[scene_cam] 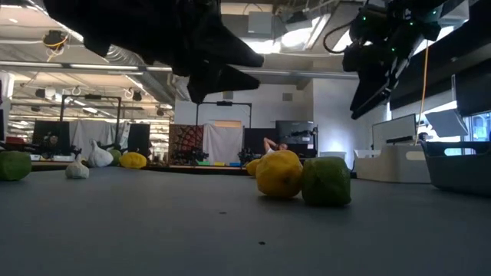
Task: Sort produce into baskets
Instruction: Put the yellow lemon into the gray bin
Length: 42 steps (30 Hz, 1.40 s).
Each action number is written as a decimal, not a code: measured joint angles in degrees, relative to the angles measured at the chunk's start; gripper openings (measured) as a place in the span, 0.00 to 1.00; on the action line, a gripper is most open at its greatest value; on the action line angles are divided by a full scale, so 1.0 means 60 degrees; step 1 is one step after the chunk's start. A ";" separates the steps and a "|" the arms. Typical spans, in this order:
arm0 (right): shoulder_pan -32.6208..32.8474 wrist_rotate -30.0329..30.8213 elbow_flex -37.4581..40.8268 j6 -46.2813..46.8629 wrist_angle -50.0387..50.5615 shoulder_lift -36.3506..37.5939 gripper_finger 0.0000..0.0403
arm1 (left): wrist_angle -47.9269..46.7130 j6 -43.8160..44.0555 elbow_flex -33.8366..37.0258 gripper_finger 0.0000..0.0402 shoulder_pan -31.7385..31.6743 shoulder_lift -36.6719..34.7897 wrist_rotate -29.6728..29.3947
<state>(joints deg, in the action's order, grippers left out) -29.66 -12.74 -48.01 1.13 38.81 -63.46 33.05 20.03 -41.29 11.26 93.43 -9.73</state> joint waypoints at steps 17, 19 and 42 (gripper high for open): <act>0.1336 0.0795 0.0004 -0.0286 -0.0318 0.0000 0.55 | -0.5853 -0.2401 -0.3283 0.67 -0.0447 0.1178 0.1617; 0.1323 0.0802 0.0002 -0.0302 -0.0317 -0.0004 0.55 | -0.5844 -0.3127 -0.3393 0.67 -0.0535 0.1205 0.1945; 0.1320 0.0805 0.0004 -0.0272 -0.0310 -0.0004 0.55 | -0.4326 -0.5141 -0.3383 0.67 -0.0934 0.3163 0.3943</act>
<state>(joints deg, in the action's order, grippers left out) -21.74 -7.91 -47.99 -0.51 36.95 -63.48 7.10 -10.81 -61.58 5.65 112.42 13.93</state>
